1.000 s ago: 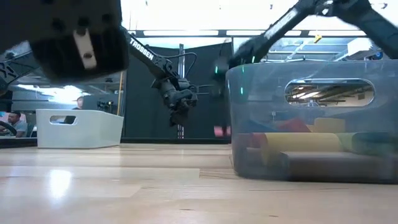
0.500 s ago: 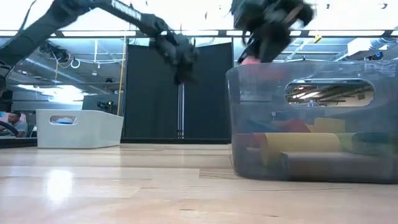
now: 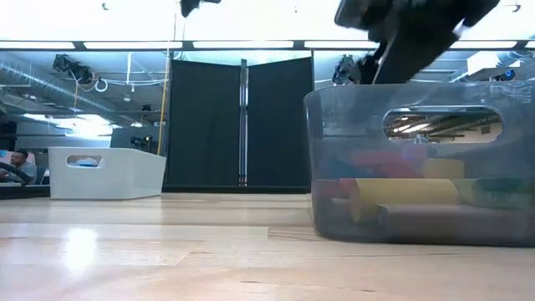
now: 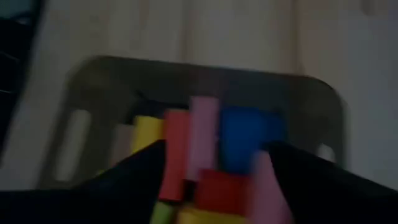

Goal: Sort blocks by size
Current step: Put the pink rectangular block into the black bin, then return to Home Position

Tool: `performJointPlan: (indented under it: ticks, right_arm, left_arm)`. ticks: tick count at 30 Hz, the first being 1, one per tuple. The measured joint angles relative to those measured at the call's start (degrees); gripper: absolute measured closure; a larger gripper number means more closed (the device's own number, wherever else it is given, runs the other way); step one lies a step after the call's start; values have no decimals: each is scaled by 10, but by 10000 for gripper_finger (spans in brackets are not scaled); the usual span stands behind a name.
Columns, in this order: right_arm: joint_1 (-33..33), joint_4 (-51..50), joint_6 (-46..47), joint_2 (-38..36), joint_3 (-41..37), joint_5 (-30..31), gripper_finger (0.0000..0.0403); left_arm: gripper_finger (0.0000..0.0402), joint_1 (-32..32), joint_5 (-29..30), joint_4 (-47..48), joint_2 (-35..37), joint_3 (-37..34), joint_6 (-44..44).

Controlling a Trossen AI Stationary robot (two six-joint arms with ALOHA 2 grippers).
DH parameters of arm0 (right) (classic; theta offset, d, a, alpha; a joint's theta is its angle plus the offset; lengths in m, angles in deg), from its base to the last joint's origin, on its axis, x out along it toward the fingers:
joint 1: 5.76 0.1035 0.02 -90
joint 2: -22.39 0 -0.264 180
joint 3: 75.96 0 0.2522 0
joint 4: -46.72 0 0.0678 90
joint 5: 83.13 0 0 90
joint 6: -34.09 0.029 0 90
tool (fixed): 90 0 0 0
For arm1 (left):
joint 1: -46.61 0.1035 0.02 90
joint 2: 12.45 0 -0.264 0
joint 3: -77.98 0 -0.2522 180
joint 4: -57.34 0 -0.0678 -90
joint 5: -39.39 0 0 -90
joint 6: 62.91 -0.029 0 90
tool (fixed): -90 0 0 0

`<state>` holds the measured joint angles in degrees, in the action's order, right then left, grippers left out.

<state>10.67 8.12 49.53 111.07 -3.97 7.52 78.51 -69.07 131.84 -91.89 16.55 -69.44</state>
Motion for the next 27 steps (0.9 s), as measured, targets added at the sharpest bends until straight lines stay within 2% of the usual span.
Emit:
performJointPlan:
  ticks: [1, 3, 6, 9, 13, 15, 18, 20, 24, 27]
  right_arm:
    - [10, 9, 3, 0, 0, 10, 97]
    - [29, 23, 2, 0, 0, 41, 81]
    - [54, 57, -16, -2, 0, 89, 112]
    - [72, 83, -29, -3, 0, 125, 199]
    - [88, 106, -40, -7, 0, 157, 348]
    - [97, 135, -50, -18, -16, 175, 387]
    - [104, 232, -53, -58, -79, 212, 385]
    - [106, 313, -63, -100, -148, 233, 392]
    - [102, 502, -109, -193, -312, 238, 394]
    - [85, 597, -120, -263, -430, 237, 394]
  left_arm:
    - [390, -11, 13, -19, 43, -40, 16]
    - [390, -41, 46, -65, 128, -132, 54]
    - [390, -87, 81, -142, 246, -282, 112]
    - [390, -130, 102, -229, 349, -434, 153]
    - [390, -176, 131, -361, 462, -618, 194]
    - [390, -194, 141, -421, 504, -696, 200]
    - [390, -218, 169, -490, 551, -790, 198]
    - [390, -235, 189, -532, 571, -835, 190]
    - [390, -270, 238, -575, 584, -891, 167]
    - [390, -298, 273, -602, 585, -921, 157]
